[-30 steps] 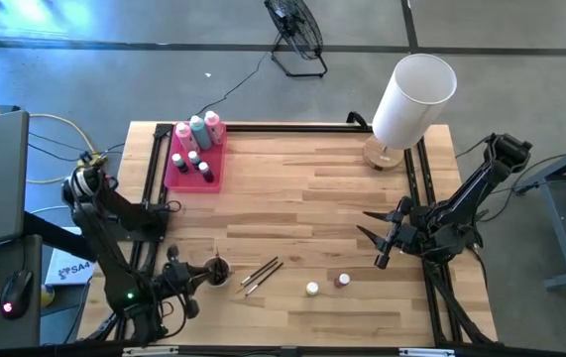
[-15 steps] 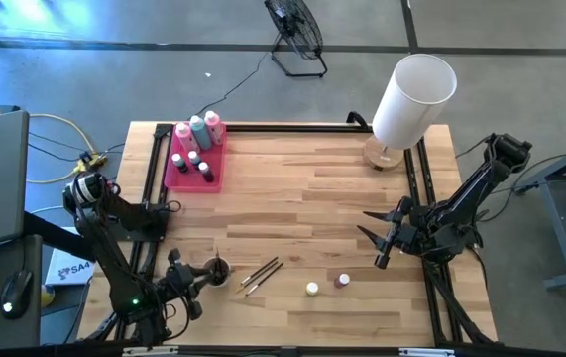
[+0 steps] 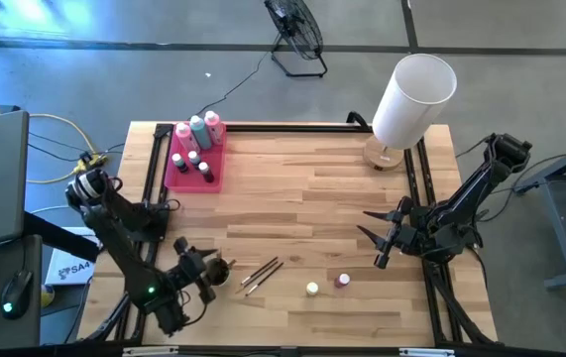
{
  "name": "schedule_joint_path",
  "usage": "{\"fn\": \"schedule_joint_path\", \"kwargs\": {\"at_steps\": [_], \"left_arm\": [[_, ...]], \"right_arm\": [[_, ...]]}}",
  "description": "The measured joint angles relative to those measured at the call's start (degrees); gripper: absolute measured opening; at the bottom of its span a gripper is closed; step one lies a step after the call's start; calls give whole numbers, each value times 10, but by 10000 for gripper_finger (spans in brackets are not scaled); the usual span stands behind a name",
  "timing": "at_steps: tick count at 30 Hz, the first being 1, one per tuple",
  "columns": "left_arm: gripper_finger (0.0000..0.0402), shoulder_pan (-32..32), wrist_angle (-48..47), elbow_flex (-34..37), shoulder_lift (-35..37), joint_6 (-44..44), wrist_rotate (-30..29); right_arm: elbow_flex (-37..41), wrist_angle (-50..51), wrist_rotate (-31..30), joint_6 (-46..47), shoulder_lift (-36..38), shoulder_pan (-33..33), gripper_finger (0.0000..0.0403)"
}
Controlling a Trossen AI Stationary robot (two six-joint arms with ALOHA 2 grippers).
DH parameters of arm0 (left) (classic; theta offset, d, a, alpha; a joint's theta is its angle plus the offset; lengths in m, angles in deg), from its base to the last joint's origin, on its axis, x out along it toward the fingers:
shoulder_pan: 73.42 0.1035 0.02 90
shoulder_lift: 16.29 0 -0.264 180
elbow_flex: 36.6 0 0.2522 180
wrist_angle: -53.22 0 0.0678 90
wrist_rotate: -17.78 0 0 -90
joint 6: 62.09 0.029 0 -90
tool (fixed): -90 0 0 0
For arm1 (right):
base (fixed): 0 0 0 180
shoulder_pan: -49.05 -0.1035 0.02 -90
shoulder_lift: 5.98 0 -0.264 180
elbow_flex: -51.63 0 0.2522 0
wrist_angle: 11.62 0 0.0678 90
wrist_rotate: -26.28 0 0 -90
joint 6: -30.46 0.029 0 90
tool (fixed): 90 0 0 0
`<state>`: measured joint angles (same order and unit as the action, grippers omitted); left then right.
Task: Pick & Place Paint Supplies
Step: Put the small pink paint bottle into the pink bin
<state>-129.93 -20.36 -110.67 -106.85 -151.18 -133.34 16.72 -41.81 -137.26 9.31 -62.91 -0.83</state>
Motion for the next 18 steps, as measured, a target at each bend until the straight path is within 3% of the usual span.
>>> {"fn": "schedule_joint_path", "kwargs": {"at_steps": [12,18], "left_arm": [[200,33,37,-1,119,122,-3],[200,33,77,-1,169,185,-51]], "right_arm": [[0,0,1,-1,0,0,168],[0,0,2,-1,0,0,168]]}}
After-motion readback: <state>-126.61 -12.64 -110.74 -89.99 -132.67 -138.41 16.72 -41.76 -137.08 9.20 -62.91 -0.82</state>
